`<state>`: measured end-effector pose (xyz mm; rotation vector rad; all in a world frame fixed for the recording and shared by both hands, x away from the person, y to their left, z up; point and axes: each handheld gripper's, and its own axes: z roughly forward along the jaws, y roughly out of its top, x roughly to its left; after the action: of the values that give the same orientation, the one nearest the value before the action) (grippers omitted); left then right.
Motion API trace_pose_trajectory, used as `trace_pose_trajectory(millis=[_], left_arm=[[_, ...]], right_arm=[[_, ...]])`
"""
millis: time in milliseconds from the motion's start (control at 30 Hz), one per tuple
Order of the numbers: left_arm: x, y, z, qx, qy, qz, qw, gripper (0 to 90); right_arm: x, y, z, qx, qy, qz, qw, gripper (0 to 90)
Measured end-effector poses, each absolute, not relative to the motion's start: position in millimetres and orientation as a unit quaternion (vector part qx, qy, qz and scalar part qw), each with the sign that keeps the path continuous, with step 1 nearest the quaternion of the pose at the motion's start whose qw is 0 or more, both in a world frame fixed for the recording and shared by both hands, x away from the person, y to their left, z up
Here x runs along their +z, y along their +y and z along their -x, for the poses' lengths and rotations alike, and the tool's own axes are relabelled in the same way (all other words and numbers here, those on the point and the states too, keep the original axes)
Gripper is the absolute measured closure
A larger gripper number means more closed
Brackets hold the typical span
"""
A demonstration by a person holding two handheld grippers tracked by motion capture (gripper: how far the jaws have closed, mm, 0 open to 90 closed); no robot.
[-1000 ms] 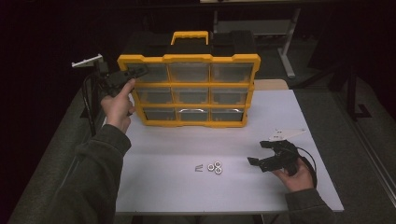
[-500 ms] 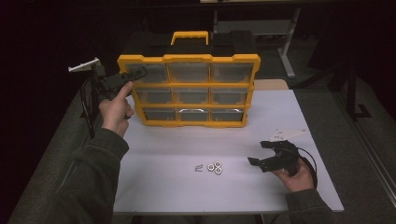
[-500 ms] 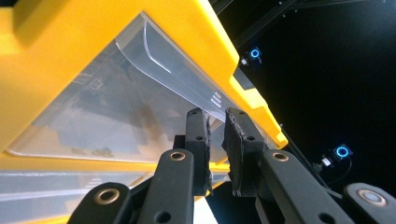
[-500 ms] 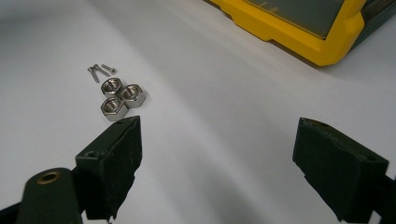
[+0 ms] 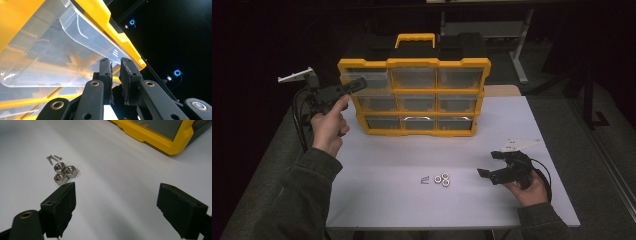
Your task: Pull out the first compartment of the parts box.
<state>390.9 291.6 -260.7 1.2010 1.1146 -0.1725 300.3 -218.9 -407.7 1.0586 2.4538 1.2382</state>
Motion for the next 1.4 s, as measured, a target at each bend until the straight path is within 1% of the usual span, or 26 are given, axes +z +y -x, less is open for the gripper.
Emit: trace_pose_trajectory(millis=[367, 467, 567, 633, 667, 700, 733, 767, 833, 867, 900, 967, 1100, 1233, 1267, 1333, 1367, 1400], left_arm=[[-258.7, 293.0, -379.3, -0.074, 0.488, -0.547, 0.676, 79.3], [-258.9, 293.9, -379.6, -0.066, 0.482, -0.555, 0.675, 79.9], [-256.8, 296.3, -374.8, -0.046, 0.48, -0.581, 0.656, 74.2], [-253.5, 295.7, -370.2, -0.023, 0.467, -0.609, 0.641, 72.3], [-253.5, 295.7, -370.2, -0.023, 0.467, -0.609, 0.641, 71.2], [-251.8, 295.7, -368.3, -0.02, 0.46, -0.619, 0.637, 71.2], [-246.7, 295.9, -365.5, 0.001, 0.444, -0.645, 0.622, 69.7], [-246.7, 295.9, -365.5, 0.001, 0.444, -0.645, 0.622, 69.1], [-240.7, 296.9, -363.4, 0.022, 0.426, -0.669, 0.609, 68.4], [-234.2, 297.9, -361.6, 0.032, 0.403, -0.685, 0.606, 66.3], [-234.2, 297.9, -361.6, 0.032, 0.403, -0.685, 0.606, 66.0], [-227.0, 298.2, -360.7, 0.045, 0.383, -0.705, 0.595, 65.1], [-208.7, 295.9, -360.1, 0.086, 0.332, -0.752, 0.563, 62.5], [-190.3, 294.4, -363.8, 0.119, 0.293, -0.783, 0.536, 60.2], [-180.5, 294.5, -368.1, 0.128, 0.273, -0.795, 0.527, 59.9], [-175.9, 294.7, -371.1, 0.129, 0.265, -0.8, 0.523, 59.5], [-167.8, 294.3, -378.1, 0.132, 0.245, -0.817, 0.506, 57.8], [-167.8, 294.3, -378.1, 0.132, 0.245, -0.817, 0.506, 57.1]], right_arm=[[-408.5, -219.0, -300.3, 0.418, 0.828, -0.361, 0.097, 14.6], [-409.7, -218.7, -300.9, 0.416, 0.829, -0.363, 0.095, 14.7], [-409.5, -218.6, -300.4, 0.416, 0.83, -0.36, 0.096, 14.7], [-408.8, -218.6, -300.3, 0.415, 0.83, -0.36, 0.095, 14.6], [-408.8, -218.6, -300.3, 0.415, 0.83, -0.36, 0.095, 14.6], [-408.3, -218.9, -300.5, 0.415, 0.831, -0.359, 0.095, 14.6], [-407.8, -219.3, -300.4, 0.415, 0.831, -0.358, 0.096, 14.6], [-407.8, -219.3, -300.4, 0.415, 0.831, -0.358, 0.096, 14.6], [-407.6, -219.5, -300.1, 0.412, 0.833, -0.357, 0.096, 14.6], [-407.3, -219.8, -299.7, 0.412, 0.833, -0.357, 0.097, 14.6], [-407.3, -219.8, -299.7, 0.412, 0.833, -0.357, 0.097, 14.6], [-407.2, -220.0, -300.0, 0.412, 0.833, -0.356, 0.097, 14.6], [-407.0, -220.2, -300.2, 0.413, 0.833, -0.355, 0.097, 14.3], [-407.5, -219.2, -300.4, 0.412, 0.835, -0.353, 0.093, 14.3], [-407.9, -218.9, -300.7, 0.411, 0.837, -0.35, 0.092, 14.3], [-407.8, -218.4, -300.5, 0.41, 0.836, -0.352, 0.09, 14.3], [-408.0, -218.3, -300.9, 0.411, 0.837, -0.35, 0.09, 14.3], [-408.0, -218.3, -300.9, 0.411, 0.837, -0.35, 0.09, 14.3]])
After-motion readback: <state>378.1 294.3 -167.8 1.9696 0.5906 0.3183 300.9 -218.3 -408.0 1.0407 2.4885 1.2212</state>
